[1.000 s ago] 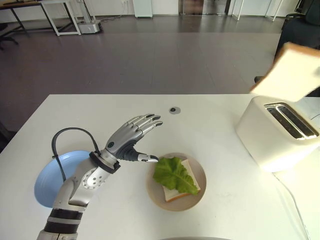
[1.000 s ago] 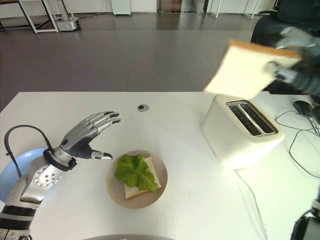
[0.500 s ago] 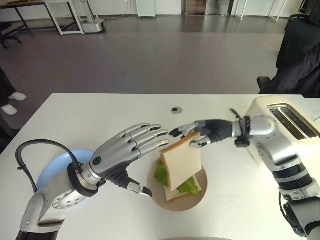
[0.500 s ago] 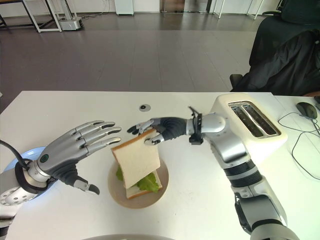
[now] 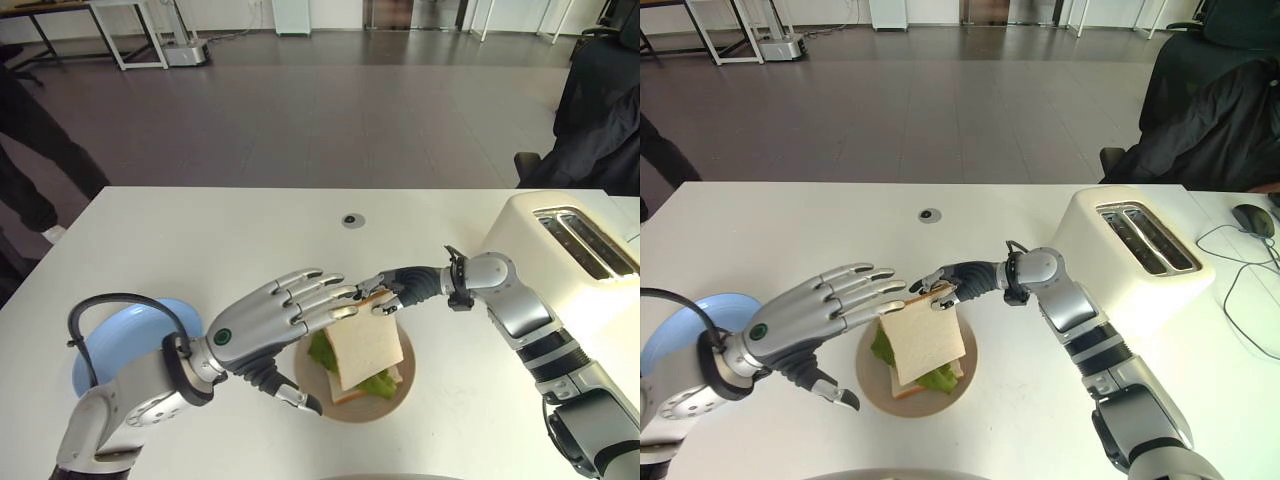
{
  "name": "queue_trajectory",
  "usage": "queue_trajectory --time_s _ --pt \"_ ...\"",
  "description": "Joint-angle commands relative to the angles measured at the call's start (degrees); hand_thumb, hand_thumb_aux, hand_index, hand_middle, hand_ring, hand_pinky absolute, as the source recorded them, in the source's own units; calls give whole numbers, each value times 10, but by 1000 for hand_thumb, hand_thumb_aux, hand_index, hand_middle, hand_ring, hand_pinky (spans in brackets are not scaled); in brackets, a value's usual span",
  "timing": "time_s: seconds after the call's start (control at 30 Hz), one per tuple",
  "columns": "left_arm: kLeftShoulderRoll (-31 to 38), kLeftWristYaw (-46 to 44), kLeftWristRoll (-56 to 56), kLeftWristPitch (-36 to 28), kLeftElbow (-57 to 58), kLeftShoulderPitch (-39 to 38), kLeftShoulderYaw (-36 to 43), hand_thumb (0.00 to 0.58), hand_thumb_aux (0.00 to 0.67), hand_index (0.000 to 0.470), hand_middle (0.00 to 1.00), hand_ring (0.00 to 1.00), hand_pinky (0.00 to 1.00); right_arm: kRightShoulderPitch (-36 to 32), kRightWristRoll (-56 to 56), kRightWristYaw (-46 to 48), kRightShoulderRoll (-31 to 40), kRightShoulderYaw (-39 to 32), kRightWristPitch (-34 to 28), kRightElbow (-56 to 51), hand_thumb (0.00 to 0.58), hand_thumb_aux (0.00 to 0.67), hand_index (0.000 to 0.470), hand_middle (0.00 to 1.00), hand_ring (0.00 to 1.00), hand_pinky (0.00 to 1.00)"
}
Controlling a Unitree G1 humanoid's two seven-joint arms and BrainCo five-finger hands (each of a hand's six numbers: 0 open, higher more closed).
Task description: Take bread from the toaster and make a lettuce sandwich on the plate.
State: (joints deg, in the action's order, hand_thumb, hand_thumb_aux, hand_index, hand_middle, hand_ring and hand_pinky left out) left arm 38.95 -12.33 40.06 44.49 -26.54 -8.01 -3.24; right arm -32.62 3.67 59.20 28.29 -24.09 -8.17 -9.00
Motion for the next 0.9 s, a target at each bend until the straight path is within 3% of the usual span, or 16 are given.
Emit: queue_trajectory --time_s 0.03,0.37,0.43,0.47,0.5,0.53,0.6,0.77,0.9 --pt "0 -24 82 7 51 13 72 0 0 0 0 0 0 -5 -27 -4 -16 -12 18 -12 580 670 470 0 0 0" --pt "27 -48 148 -14 122 2 160 0 0 0 0 0 0 -17 -63 -8 -32 -1 54 -46 580 670 470 0 0 0" --pt "28 -49 164 -22 133 4 179 0 0 0 0 0 0 -17 -70 -14 -35 3 61 -53 578 633 444 0 0 0" --pt "27 -45 177 -26 140 7 188 0 0 0 0 0 0 -17 -73 -17 -36 6 65 -56 555 531 372 0 0 0" --pt "25 -38 194 -31 147 13 197 0 0 0 0 0 0 -19 -77 -26 -37 11 71 -61 255 168 118 0 0 0" --pt "25 -31 207 -36 151 19 203 14 8 6 0 0 0 -21 -79 -35 -38 18 75 -66 0 0 0 0 0 0" --pt "24 -12 226 -44 153 30 212 53 32 22 0 0 0 -30 -84 -60 -37 37 89 -80 0 0 0 0 0 0" --pt "31 24 233 -56 142 42 219 53 32 22 0 0 0 -41 -74 -105 -24 98 111 -91 0 0 0 0 0 0" --pt "38 42 236 -63 144 50 224 87 53 37 0 0 0 -31 -75 -137 -10 135 144 -86 0 0 0 0 0 0"
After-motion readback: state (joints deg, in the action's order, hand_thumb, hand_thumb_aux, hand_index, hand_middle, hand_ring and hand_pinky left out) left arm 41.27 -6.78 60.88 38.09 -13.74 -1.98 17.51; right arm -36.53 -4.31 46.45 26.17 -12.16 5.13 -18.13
